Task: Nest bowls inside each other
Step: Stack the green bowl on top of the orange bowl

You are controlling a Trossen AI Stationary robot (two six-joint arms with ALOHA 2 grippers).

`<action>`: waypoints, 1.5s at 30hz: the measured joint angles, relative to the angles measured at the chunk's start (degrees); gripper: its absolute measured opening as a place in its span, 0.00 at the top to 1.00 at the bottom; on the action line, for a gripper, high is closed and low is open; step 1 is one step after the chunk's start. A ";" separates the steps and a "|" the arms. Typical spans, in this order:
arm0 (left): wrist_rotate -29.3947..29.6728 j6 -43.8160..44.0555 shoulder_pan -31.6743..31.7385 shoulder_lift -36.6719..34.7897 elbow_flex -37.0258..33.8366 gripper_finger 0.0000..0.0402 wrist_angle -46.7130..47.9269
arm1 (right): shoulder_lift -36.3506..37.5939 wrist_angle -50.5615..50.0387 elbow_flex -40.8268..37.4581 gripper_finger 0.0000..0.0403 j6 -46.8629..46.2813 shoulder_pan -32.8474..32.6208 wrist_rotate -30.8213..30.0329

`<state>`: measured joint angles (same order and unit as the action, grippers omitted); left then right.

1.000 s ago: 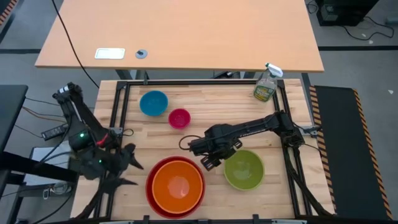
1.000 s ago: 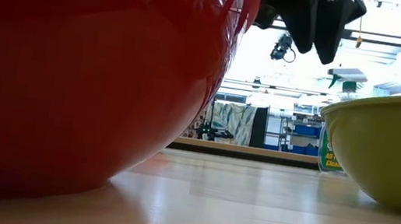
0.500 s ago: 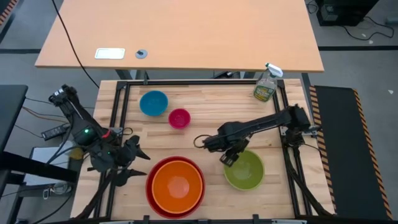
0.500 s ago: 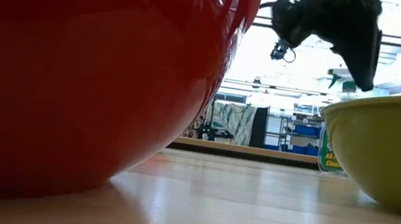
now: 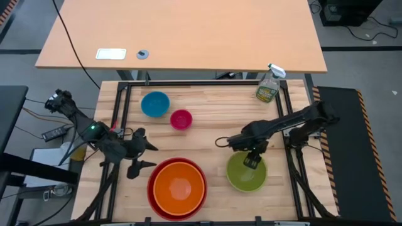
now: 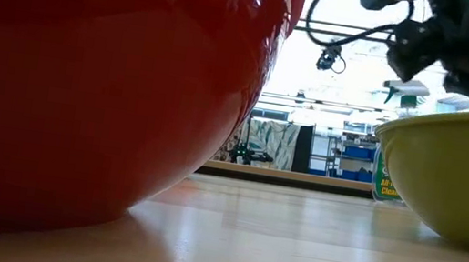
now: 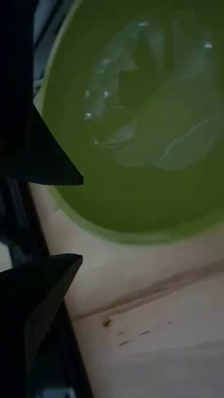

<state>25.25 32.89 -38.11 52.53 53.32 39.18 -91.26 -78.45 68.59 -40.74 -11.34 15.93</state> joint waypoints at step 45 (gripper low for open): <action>-1.51 -2.62 4.31 -0.16 -0.02 0.26 -0.25 | 6.07 23.37 -12.32 0.94 -24.66 -2.75 -1.47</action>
<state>23.74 30.27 -33.80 52.38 53.30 38.93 -85.20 -55.08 56.27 -65.39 -14.09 14.47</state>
